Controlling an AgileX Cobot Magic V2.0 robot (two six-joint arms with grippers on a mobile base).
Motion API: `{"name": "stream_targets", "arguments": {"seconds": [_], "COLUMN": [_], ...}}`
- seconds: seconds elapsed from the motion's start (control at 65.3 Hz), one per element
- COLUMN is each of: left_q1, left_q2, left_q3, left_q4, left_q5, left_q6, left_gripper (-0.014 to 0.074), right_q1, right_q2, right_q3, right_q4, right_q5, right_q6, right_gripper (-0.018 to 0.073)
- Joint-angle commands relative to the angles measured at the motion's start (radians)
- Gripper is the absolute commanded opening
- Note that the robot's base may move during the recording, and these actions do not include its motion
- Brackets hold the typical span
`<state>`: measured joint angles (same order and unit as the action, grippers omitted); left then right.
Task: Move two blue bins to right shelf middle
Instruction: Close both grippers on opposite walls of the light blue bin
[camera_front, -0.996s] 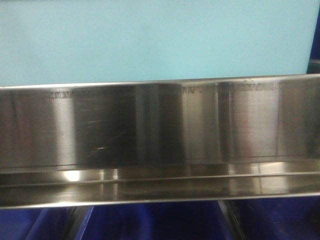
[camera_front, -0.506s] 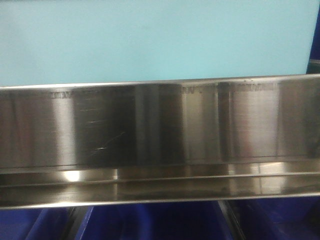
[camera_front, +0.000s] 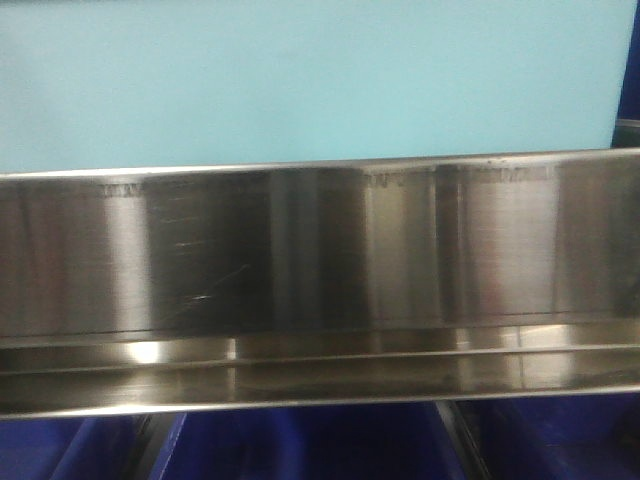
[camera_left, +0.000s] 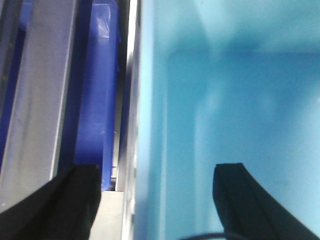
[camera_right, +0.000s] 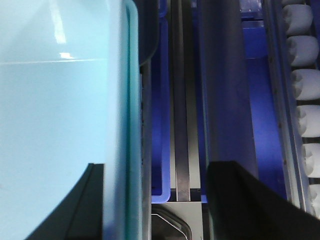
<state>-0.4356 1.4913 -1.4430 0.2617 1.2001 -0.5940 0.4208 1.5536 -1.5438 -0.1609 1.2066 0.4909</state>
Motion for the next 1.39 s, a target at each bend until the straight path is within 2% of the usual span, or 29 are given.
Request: {"name": "stream_targets", "arguments": {"seconds": [0.0,0.475,1.379], "left_q1": [-0.007,-0.007,-0.007], "left_q2": [-0.001,-0.001,-0.001], "left_q3": [0.02,0.035,0.033], "left_q4": [-0.03,-0.094,-0.101], "left_q5": [0.021,0.021,0.021], "left_q6": [-0.009,-0.009,-0.009], "left_gripper": [0.0382,0.0382,0.0382], "right_q1": [0.001,0.003,0.01], "right_q2": [0.001,-0.006,-0.039], "right_q3": [0.013,0.01,0.011], "right_q4": [0.009,0.035,0.035], "right_q5": [0.015,0.015,0.015], "right_q6": [0.0,0.0,0.0], "right_gripper": [0.0288,0.0288,0.0288]}}
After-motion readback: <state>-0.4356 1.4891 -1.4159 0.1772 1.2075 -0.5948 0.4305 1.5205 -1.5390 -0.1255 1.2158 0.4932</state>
